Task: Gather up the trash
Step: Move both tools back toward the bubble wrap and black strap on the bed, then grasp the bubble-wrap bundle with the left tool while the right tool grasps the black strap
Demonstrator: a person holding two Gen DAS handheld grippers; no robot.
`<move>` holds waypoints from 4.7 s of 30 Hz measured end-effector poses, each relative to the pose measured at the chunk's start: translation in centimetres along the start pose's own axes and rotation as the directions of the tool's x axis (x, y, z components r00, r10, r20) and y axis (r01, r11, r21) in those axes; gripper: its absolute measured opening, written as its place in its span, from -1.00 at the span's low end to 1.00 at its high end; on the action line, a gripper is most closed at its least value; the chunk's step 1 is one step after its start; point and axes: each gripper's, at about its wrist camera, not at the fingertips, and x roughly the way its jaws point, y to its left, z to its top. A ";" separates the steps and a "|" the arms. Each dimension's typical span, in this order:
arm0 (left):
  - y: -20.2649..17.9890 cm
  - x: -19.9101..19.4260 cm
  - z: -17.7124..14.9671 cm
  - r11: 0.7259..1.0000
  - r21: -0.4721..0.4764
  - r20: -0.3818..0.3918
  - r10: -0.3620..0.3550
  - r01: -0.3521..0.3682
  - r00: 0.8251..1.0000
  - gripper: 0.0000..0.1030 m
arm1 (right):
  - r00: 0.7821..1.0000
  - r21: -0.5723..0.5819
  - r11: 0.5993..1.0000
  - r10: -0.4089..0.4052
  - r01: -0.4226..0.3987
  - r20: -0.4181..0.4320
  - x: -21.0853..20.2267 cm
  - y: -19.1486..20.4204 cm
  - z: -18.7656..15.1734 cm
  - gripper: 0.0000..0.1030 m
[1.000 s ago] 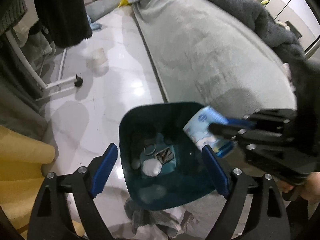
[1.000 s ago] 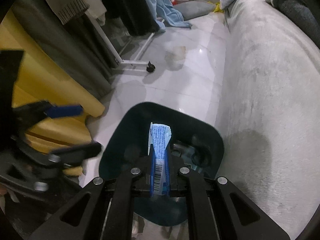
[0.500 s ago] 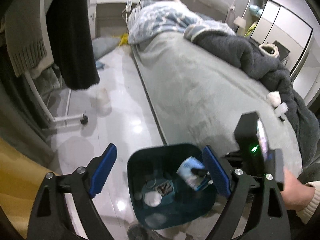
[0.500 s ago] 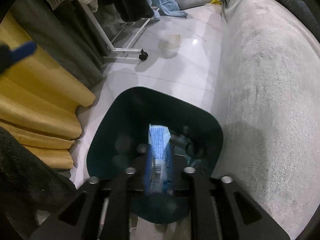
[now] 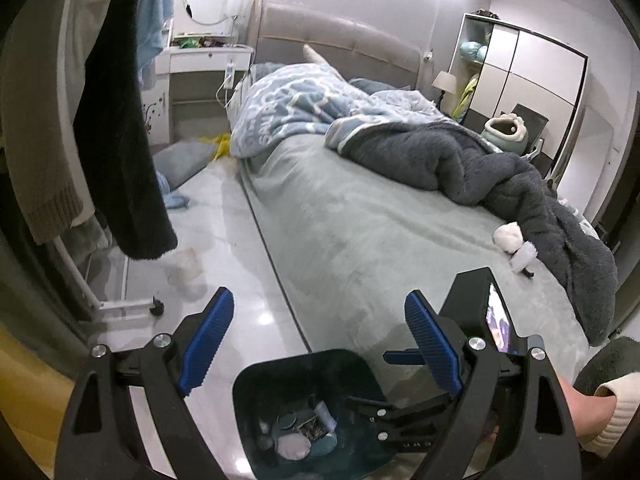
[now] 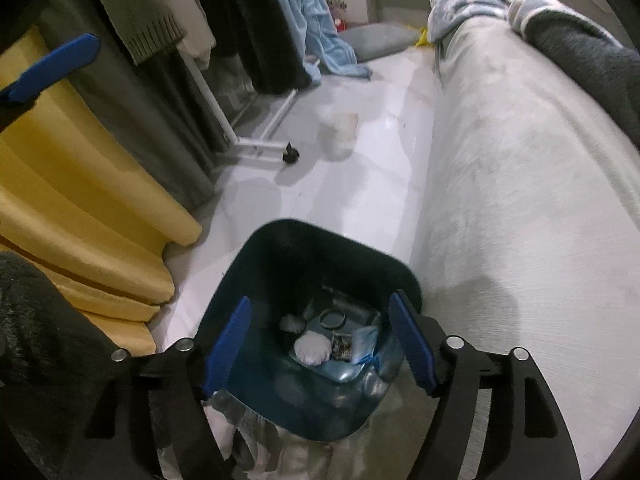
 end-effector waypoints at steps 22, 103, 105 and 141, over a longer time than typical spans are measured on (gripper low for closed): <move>-9.4 2.1 2.4 0.989 0.091 0.051 -0.121 0.116 0.991 0.73 | 0.964 0.099 0.984 -0.163 0.145 0.210 -9.0 -8.8 -4.1 0.57; -34.7 24.0 0.7 0.834 0.256 -0.280 -0.419 0.488 0.864 0.12 | 0.934 0.234 0.971 -0.133 0.056 0.331 -16.1 -31.9 -16.4 0.00; -34.8 24.5 0.7 0.837 0.252 -0.288 -0.415 0.486 0.863 -0.06 | 0.935 0.241 0.969 -0.133 0.053 0.329 -16.1 -32.1 -16.3 -0.02; -30.1 22.4 2.8 0.869 0.222 -0.255 -0.386 0.442 0.887 -0.29 | 0.940 0.422 0.905 -0.094 -0.057 0.329 -14.5 -33.8 -13.0 -0.15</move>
